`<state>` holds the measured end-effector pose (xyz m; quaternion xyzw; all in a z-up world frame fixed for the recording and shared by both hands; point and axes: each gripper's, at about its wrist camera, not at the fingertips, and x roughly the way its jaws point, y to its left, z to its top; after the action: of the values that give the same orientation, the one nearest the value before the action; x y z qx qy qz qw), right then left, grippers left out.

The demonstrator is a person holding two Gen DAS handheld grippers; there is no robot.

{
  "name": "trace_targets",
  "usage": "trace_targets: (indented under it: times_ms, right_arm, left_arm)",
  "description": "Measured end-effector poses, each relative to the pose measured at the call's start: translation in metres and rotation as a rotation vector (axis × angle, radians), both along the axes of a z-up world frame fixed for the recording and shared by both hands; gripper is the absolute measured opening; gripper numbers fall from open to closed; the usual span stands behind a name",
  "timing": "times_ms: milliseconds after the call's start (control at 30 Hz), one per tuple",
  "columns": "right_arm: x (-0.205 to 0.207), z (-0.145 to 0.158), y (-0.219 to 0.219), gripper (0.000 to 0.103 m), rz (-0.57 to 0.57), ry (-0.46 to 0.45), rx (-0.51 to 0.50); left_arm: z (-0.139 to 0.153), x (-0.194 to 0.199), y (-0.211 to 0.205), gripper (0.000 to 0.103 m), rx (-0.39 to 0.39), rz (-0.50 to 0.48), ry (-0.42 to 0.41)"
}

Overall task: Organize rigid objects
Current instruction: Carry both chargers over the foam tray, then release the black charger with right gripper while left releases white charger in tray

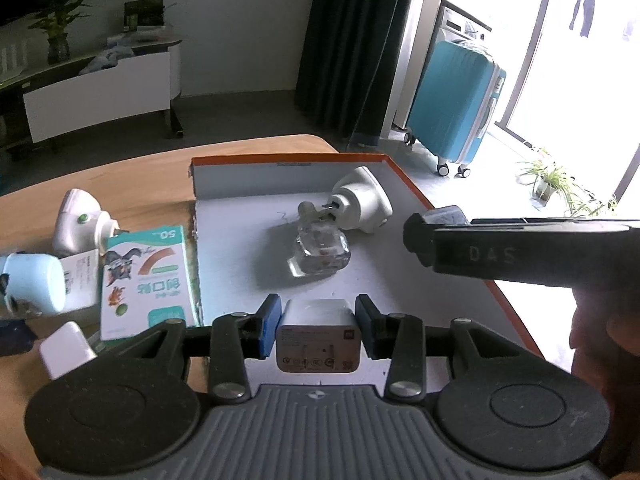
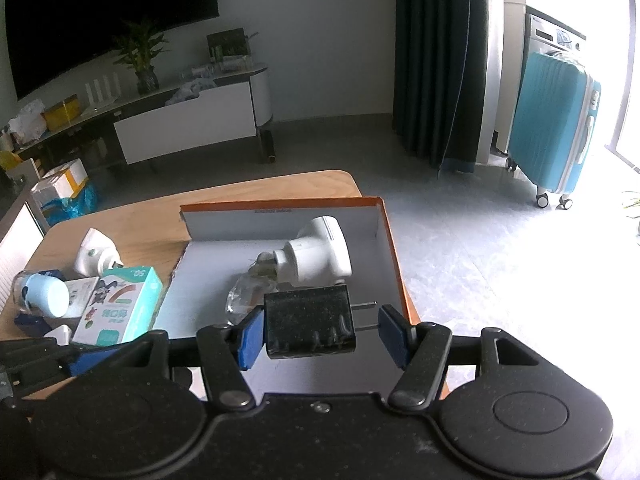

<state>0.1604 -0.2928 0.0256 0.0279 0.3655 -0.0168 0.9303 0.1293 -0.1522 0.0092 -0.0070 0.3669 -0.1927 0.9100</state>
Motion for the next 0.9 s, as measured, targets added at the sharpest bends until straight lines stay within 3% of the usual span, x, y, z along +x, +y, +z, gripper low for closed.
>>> trace_targets:
  times_ms: [233,633,700,733,900]
  right_arm:
    - [0.008,0.004,-0.006,0.073,-0.022,-0.039,-0.013]
    - [-0.021,0.026,-0.024,0.077,-0.078,-0.124,0.006]
    - [-0.026,0.029,-0.023,0.077,-0.08,-0.132,0.008]
    - [-0.029,0.031,-0.023,0.077,-0.08,-0.136,0.007]
    - [-0.037,0.036,-0.023,0.081,-0.093,-0.148,0.009]
  left_arm:
    - [-0.004,0.007,-0.008,0.041,-0.007,-0.01,0.013]
    - [-0.007,0.015,-0.02,0.041,-0.037,-0.042,0.043]
    - [-0.003,0.014,-0.023,0.052,-0.046,-0.053,0.036]
    - [-0.001,0.011,-0.024,0.064,-0.043,-0.048,0.028]
    - [0.007,0.004,-0.018,0.074,-0.03,-0.015,0.02]
